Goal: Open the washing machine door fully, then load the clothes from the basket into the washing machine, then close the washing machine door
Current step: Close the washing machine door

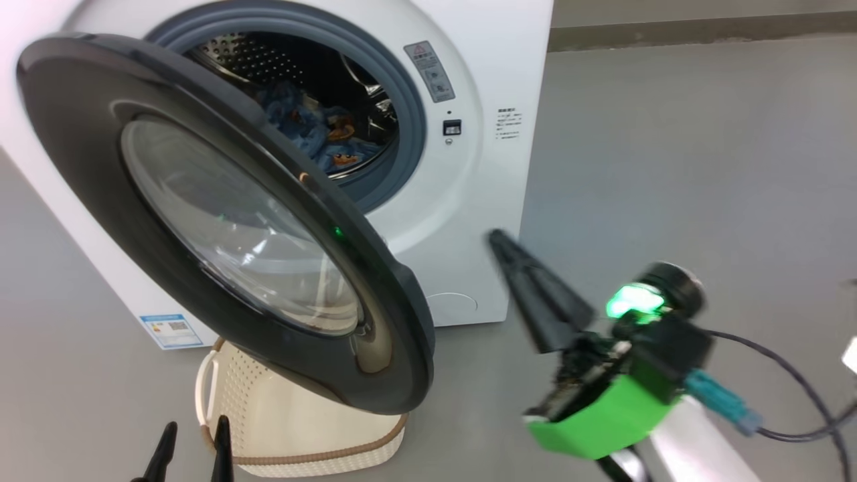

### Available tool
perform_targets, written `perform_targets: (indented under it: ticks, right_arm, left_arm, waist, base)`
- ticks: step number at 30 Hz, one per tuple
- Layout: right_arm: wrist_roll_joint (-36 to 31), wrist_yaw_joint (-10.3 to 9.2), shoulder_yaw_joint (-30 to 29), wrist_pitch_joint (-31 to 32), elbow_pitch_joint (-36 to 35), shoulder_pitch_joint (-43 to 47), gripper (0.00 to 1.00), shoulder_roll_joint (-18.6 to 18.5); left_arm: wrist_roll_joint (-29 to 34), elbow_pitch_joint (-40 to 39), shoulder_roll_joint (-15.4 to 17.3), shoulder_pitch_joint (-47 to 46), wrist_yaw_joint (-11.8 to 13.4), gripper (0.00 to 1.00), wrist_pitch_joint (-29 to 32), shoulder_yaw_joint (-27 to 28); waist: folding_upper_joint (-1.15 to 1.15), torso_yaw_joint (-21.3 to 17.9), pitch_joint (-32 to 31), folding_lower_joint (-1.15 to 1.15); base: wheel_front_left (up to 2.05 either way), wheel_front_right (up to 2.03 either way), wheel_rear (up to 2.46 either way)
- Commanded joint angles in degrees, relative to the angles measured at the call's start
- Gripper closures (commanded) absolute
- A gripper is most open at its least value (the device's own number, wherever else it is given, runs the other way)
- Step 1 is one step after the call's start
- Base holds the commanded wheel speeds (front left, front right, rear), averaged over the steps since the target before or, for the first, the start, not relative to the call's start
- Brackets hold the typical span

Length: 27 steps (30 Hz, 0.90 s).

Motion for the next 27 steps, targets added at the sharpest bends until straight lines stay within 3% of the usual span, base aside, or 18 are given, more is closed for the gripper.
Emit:
perform_targets:
  ticks: [1, 6, 14, 27]
  right_arm:
    - [0.50, 0.53, 1.94, -0.26, -1.64, -1.79, 1.00, 0.91]
    - [2.27, 0.53, 10.15, -0.26, 0.24, -5.46, 1.00, 2.04]
    - [5.58, 0.53, 19.85, -0.26, 10.19, -6.44, 1.00, 2.98]
    - [8.14, 0.53, 18.20, -0.26, 19.81, -6.05, 1.00, 3.89]
  left_arm:
    - [0.33, -1.08, 0.31, -0.89, -0.02, 0.00, -0.59, 1.69]
    - [0.43, -0.87, 0.30, -1.44, -0.06, 0.00, -0.59, 1.15]
    - [0.76, -0.65, 0.30, -2.57, -0.11, 0.00, -0.59, -0.17]
    - [0.74, -1.34, 0.30, -3.67, -0.14, 0.00, -0.59, -2.05]
  waist:
    - [0.00, 0.37, -0.04, 0.00]
    - [0.00, 1.86, 0.16, 0.00]
    - [0.00, 4.11, 0.88, 0.00]
    - [0.00, 6.09, 3.11, 0.00]
  base:
    - [0.00, 0.00, 0.00]
    - [0.00, 0.00, 0.00]
    - [0.00, 0.00, 0.00]
    - [0.00, 0.00, 0.00]
